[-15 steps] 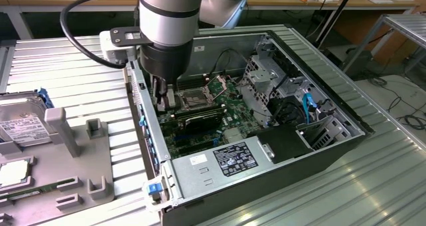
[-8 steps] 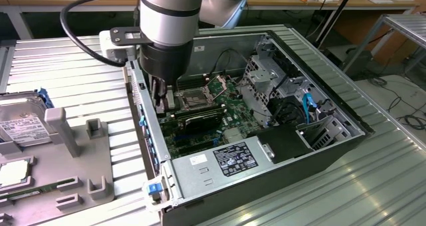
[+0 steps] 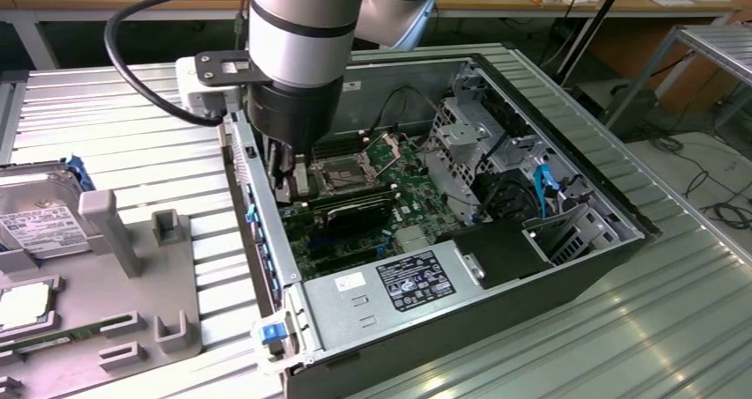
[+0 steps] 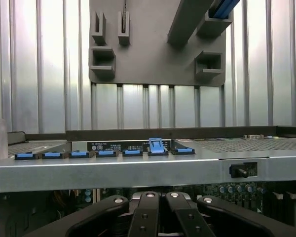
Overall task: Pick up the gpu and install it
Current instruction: 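Press down on the gpu until it lock into place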
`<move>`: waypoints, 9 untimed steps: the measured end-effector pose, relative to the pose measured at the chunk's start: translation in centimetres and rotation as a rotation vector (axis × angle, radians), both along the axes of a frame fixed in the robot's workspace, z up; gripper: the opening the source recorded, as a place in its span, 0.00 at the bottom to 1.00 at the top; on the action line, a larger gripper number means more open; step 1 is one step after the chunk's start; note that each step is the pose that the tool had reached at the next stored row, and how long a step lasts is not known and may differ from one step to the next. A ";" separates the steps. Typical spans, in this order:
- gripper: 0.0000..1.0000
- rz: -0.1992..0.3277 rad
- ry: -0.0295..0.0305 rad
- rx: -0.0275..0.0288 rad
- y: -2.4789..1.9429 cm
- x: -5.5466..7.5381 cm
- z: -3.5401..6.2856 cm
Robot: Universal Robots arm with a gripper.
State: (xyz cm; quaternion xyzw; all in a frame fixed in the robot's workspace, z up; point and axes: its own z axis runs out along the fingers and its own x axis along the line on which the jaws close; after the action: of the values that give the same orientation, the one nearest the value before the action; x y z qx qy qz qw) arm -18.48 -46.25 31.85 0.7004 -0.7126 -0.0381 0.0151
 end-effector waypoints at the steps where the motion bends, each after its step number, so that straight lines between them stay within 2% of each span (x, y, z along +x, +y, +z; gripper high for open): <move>1: 0.11 0.000 -0.0001 0.0002 -0.02 0.0 -0.04; 4: 0.11 0.000 0.0001 0.0006 -0.13 0.0 -0.29; 6: 0.11 -0.001 -0.0001 0.0098 -0.11 0.0 -0.31; 9: 0.11 -0.002 -0.0001 0.0128 -0.07 0.0 -0.32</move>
State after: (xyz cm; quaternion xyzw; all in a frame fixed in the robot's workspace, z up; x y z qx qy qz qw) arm -18.53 -46.32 31.53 0.6998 -0.7130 -0.0427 0.0105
